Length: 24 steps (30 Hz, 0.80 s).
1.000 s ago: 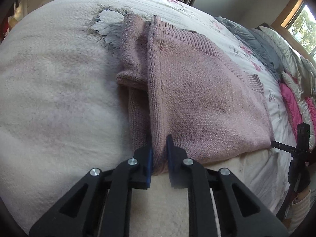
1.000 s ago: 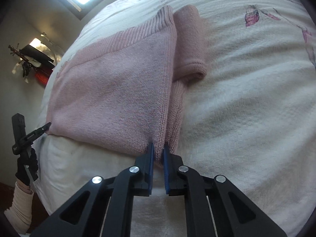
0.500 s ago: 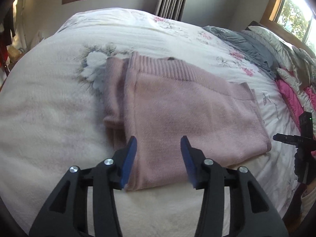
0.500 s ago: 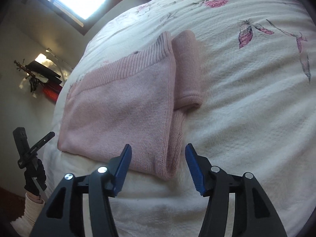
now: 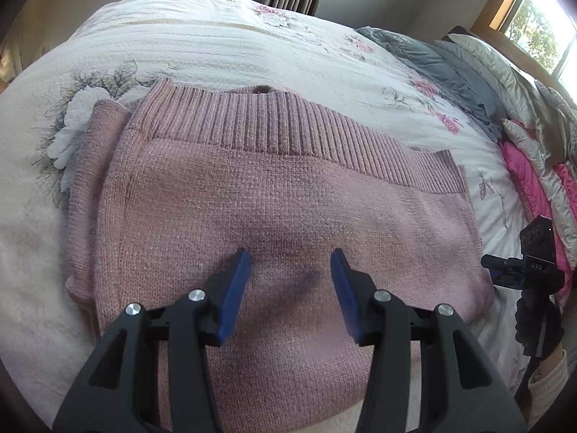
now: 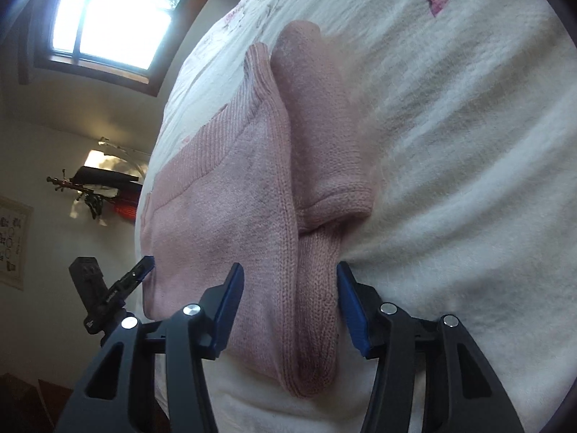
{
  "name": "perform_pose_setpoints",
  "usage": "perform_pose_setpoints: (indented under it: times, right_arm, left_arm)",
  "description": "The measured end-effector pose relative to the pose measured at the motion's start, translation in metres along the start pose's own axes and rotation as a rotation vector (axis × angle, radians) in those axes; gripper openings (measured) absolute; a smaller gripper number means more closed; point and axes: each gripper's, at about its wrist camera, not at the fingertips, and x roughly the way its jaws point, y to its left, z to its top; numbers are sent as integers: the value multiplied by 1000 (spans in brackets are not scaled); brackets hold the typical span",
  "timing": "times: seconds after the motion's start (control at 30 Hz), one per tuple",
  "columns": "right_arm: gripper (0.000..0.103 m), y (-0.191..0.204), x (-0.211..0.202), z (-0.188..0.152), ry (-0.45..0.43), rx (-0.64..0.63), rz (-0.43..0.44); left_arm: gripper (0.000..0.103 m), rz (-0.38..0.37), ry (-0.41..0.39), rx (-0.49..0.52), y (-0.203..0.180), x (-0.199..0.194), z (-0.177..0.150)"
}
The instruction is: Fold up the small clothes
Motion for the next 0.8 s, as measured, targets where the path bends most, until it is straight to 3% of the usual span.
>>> perform_pose_setpoints:
  times: [0.17,0.33,0.43,0.8]
  right_arm:
    - [47,-1,12,13,-15,33,43]
    - [28,-2,21,15,-29,41,35]
    - [22,-11,20,12,-40,63,55]
    - [20,-6,18,9,-52,74,15]
  left_arm:
    - [47,-15,3,-8,6,4,-1]
    - [47,-12,2,16,5,5,-3]
    - [47,-15,2,20,6,6,-3]
    - [47,-35,-4,7,9,7,-3]
